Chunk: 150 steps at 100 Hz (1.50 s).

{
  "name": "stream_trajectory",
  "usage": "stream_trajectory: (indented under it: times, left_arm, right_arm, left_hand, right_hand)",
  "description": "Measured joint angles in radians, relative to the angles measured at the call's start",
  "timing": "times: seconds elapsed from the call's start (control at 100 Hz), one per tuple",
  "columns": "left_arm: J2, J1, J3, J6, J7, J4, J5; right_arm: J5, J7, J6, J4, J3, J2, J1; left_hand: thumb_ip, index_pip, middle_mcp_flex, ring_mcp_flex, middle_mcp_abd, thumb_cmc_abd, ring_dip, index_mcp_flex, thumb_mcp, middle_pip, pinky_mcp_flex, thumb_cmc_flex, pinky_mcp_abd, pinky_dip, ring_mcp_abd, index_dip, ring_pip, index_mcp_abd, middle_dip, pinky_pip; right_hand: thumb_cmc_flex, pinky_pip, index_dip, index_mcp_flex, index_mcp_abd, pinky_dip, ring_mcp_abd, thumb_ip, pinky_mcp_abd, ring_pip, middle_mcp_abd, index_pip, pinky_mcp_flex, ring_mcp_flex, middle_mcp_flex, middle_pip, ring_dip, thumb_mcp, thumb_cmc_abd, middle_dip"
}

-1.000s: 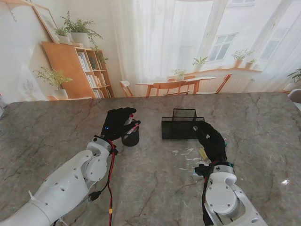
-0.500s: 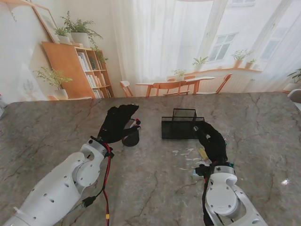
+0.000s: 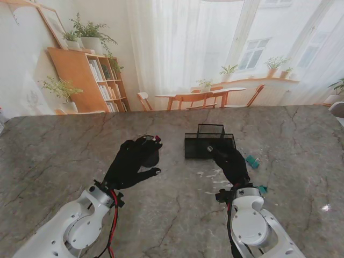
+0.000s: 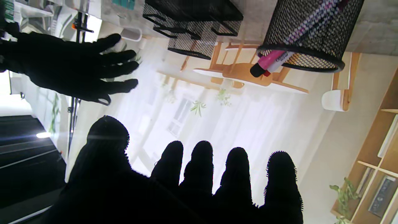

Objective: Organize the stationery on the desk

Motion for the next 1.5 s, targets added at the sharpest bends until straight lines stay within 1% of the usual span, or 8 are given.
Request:
stream_trajectory:
  times: [0.17,0.33,0.5,0.79,0.89,1.06,1.3,1.5]
  left_arm:
    - [0.006,0.077,-0.031,0.002,0.017,-0.037,0.061]
    - [0.007,0.115,-0.060,-0.001,0.018,-0.053,0.037]
    - [0.003,0.139,-0.094,-0.023,0.038,-0.059,0.019]
    - [0.001,0.185,-0.134,-0.029,0.075,-0.076,0.023]
    - [0.001,0.190,-0.137,-0.030,0.085,-0.079,0.025]
    - [0.000,0.191,-0.136,-0.031,0.090,-0.080,0.026]
    - [0.000,0.187,-0.131,-0.033,0.092,-0.078,0.030]
    - [0.000,0.187,-0.130,-0.032,0.094,-0.078,0.030]
  right_arm:
    - [-0.022,0.074,0.001,-0.019,-0.012,0.017,0.001]
    - [-0.083,0.150,0.002,-0.051,-0.006,0.034,-0.009]
    - [-0.282,0.335,-0.023,-0.117,0.067,0.073,-0.052]
    - [-0.604,0.450,-0.188,-0.145,0.180,0.142,-0.111]
    - [-0.748,0.457,-0.250,-0.146,0.208,0.159,-0.126]
    - [-0.819,0.429,-0.258,-0.118,0.206,0.180,-0.133]
    - [-0.955,0.417,-0.206,-0.067,0.170,0.196,-0.127]
    - [-0.964,0.417,-0.108,0.000,0.119,0.204,-0.102]
  left_hand:
    - [0.000,0.008,0.053,0.053,-0.012,0.000,0.000,0.026,0.000,0.010,0.038,0.000,0.010,0.025,-0.006,0.011,-0.007,-0.012,0.000,0.062]
    - [0.000,0.018,0.072,0.064,-0.012,0.000,0.010,0.034,0.000,0.015,0.047,0.000,0.011,0.032,-0.009,0.029,-0.007,-0.013,0.001,0.089]
    - [0.000,0.019,0.072,0.064,-0.012,0.000,0.010,0.045,0.000,0.015,0.047,0.002,0.011,0.033,-0.010,0.027,-0.007,-0.014,0.001,0.096]
    - [0.000,0.019,0.074,0.064,-0.012,0.000,0.017,0.045,0.000,0.015,0.047,0.015,0.011,0.033,-0.010,0.035,-0.007,-0.014,0.001,0.097]
    - [0.000,0.019,0.074,0.064,-0.012,0.000,0.017,0.045,0.000,0.015,0.047,0.015,0.011,0.033,-0.010,0.035,-0.007,-0.014,0.001,0.098]
    - [0.000,0.019,0.074,0.064,-0.012,0.000,0.018,0.045,0.000,0.015,0.047,0.015,0.011,0.033,-0.010,0.035,-0.007,-0.014,0.001,0.098]
    - [0.000,0.019,0.081,0.064,-0.012,0.000,0.019,0.045,0.000,0.015,0.047,0.016,0.011,0.033,-0.010,0.035,-0.007,-0.014,0.001,0.099]
    - [0.000,0.019,0.081,0.064,-0.012,0.000,0.028,0.045,0.000,0.015,0.047,0.016,0.011,0.033,-0.010,0.036,-0.007,-0.014,0.001,0.099]
  right_hand:
    - [0.000,0.000,0.000,0.000,0.000,0.000,0.000,0.000,0.000,0.000,0.000,0.000,0.000,0.000,0.000,0.000,0.000,0.000,-0.017,0.000]
    - [0.002,0.003,0.000,-0.015,0.000,0.000,0.000,0.000,0.000,0.000,-0.004,0.000,0.002,0.000,0.000,0.000,0.000,0.001,-0.067,0.000]
    - [0.013,0.093,0.024,-0.028,-0.014,0.036,-0.020,0.000,-0.006,0.061,-0.040,0.001,0.059,0.055,0.000,0.028,0.030,0.077,-0.188,0.029]
    - [0.097,0.357,0.102,-0.075,-0.013,0.072,-0.073,0.000,-0.061,0.411,-0.083,0.039,0.181,0.080,-0.006,0.177,0.088,0.106,-0.311,0.139]
    - [0.105,0.428,0.137,-0.076,0.035,0.072,-0.073,0.000,-0.072,0.519,-0.083,0.054,0.214,0.075,-0.033,0.263,0.088,0.176,-0.338,0.157]
    - [0.082,0.503,0.164,-0.077,0.115,0.046,-0.073,0.000,-0.073,0.645,-0.047,0.061,0.244,0.075,-0.069,0.394,0.086,0.317,-0.372,0.169]
    - [0.084,0.533,0.172,-0.077,0.164,0.046,-0.044,0.000,-0.074,0.704,-0.006,0.051,0.244,0.075,-0.079,0.458,0.072,0.339,-0.385,0.168]
    - [0.104,0.537,0.172,-0.076,0.189,0.046,-0.025,0.000,-0.071,0.710,0.014,0.039,0.231,0.053,-0.091,0.472,0.061,0.349,-0.385,0.165]
